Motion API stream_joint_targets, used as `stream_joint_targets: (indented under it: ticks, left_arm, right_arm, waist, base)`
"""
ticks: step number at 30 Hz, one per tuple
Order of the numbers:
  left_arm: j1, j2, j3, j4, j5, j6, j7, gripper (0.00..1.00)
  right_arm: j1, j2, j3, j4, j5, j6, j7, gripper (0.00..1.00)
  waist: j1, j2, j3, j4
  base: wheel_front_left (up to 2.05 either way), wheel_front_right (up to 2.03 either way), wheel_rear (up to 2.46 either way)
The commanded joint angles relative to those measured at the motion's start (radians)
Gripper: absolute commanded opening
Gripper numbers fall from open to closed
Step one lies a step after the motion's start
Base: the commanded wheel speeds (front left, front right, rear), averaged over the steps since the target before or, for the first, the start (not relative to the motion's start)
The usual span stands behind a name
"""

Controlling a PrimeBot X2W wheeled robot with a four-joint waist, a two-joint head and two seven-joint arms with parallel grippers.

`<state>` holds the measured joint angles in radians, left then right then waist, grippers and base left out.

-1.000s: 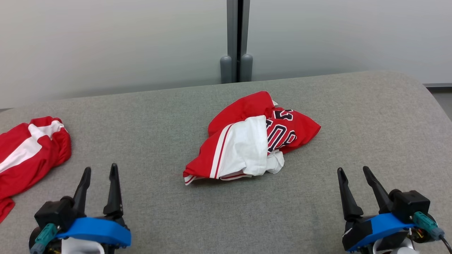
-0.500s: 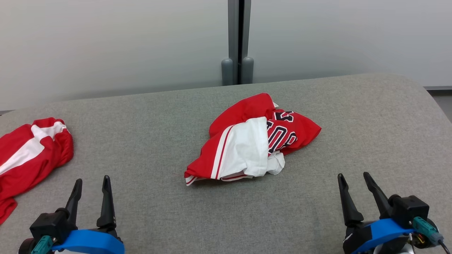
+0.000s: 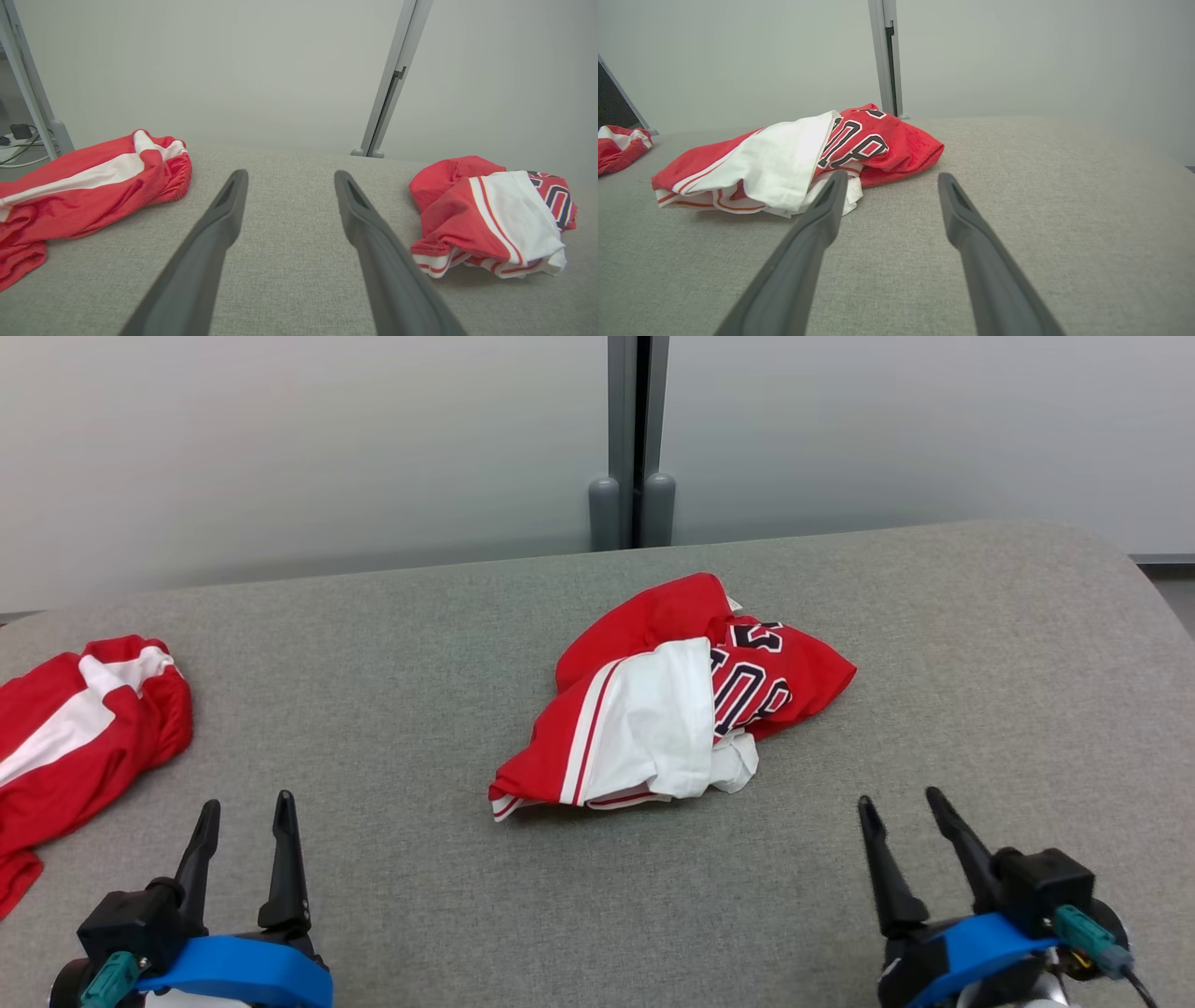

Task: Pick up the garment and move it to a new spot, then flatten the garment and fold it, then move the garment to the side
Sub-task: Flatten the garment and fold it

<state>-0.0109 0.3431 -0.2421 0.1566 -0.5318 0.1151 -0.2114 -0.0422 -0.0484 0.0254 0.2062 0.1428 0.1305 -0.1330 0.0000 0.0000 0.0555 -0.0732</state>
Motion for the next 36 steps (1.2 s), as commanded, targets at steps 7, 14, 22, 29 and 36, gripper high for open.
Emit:
stream_joint_targets:
  ticks: [7, 14, 22, 29, 36]
  left_arm:
    - [-0.03, 0.002, -0.007, -0.012, -0.009, -0.003, 0.003, 1.0]
    - [-0.074, -0.008, -0.018, 0.002, -0.008, -0.023, -0.004, 1.0]
    - [-0.122, -0.024, -0.049, 0.026, 0.002, -0.041, -0.011, 1.0]
    - [-0.139, -0.035, -0.066, 0.05, 0.003, -0.054, -0.019, 1.0]
    - [-0.149, -0.04, -0.07, 0.08, -0.001, -0.063, -0.028, 1.0]
  right_arm:
    - [-0.108, -0.003, 0.219, -0.017, -0.073, 0.001, 0.03, 1.0]
    - [-0.264, -0.005, 0.464, 0.093, -0.151, 0.0, 0.079, 1.0]
    - [-0.412, -0.004, 0.505, 0.314, -0.227, 0.0, 0.128, 1.0]
    - [-0.493, -0.004, 0.478, 0.444, -0.274, 0.0, 0.129, 1.0]
    - [-0.545, -0.004, 0.404, 0.499, -0.216, 0.0, 0.098, 0.0]
  waist:
    - [0.0, 0.0, 0.037, 0.029]
    - [0.0, 0.0, 0.076, 0.085]
    - [0.0, 0.0, 0.102, 0.167]
    - [0.0, 0.0, 0.109, 0.206]
    - [0.0, 0.0, 0.1, 0.208]
  base:
    - [0.0, 0.0, 0.0]
    - [0.0, 0.0, 0.0]
    - [0.0, 0.0, 0.0]
    - [0.0, 0.0, 0.0]
    - [0.0, 0.0, 0.0]
